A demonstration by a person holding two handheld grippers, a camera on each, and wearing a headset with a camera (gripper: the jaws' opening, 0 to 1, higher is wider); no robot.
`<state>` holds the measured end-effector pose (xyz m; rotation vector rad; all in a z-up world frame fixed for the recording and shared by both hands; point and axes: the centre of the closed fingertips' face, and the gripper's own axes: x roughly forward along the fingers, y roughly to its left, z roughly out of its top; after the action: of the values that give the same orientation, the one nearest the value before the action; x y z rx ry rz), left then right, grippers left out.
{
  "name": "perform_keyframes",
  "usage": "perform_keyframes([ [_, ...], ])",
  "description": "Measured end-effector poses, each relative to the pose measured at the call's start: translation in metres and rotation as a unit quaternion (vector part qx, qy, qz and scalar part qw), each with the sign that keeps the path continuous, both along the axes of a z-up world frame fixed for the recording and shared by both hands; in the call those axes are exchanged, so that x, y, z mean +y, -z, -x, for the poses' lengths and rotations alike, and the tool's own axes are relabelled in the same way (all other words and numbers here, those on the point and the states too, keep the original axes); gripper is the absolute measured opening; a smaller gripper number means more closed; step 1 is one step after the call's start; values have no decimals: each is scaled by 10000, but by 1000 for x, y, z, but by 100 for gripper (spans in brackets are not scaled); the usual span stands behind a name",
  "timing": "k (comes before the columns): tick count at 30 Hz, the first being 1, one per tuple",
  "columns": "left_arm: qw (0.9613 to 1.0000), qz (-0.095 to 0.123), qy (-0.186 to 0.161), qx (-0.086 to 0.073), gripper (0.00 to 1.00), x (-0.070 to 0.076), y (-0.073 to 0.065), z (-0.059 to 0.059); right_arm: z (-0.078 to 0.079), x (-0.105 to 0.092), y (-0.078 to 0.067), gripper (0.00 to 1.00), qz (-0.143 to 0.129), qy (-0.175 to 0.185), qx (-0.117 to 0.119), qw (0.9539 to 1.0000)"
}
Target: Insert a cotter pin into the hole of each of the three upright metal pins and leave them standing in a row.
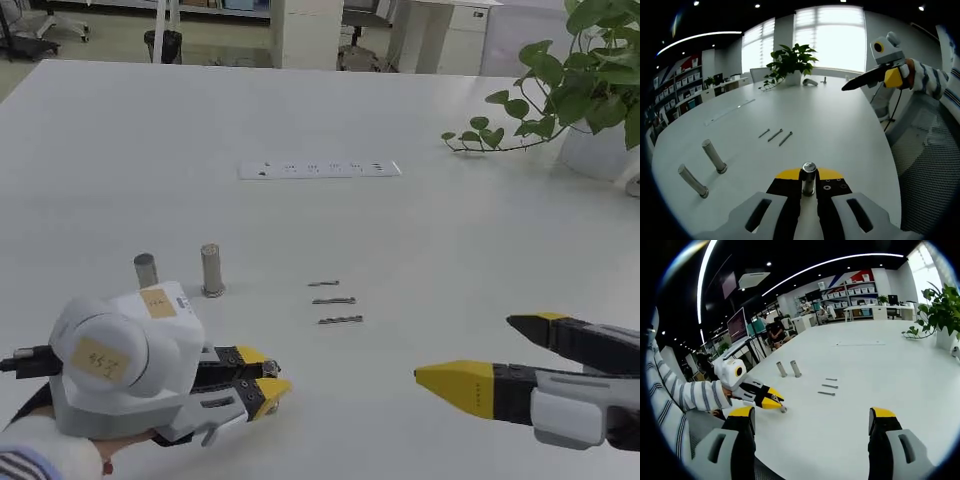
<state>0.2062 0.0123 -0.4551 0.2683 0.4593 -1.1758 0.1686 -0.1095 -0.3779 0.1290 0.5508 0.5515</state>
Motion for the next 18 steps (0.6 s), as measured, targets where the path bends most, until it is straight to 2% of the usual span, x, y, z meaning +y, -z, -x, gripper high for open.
perform_keyframes([
  [2,10000,32,27,42,12,0,-2,1,0,1,0,93,-8,-5,0,10000],
  [5,10000,46,57,5,32,0,-7,2,0,1,-1,93,-27,-10,-20,10000],
  [8,9999,67,91,-19,36,2,-15,2,0,1,-2,93,-48,4,-45,10000],
  [10,9997,170,144,45,40,3,-21,4,0,0,-2,93,-42,9,-50,10000],
  [12,9991,266,253,223,47,4,-27,12,1,0,-2,93,-37,16,-38,10000],
  [18,9969,647,295,335,73,13,-52,26,0,-2,-6,93,14,28,-103,9999],
])
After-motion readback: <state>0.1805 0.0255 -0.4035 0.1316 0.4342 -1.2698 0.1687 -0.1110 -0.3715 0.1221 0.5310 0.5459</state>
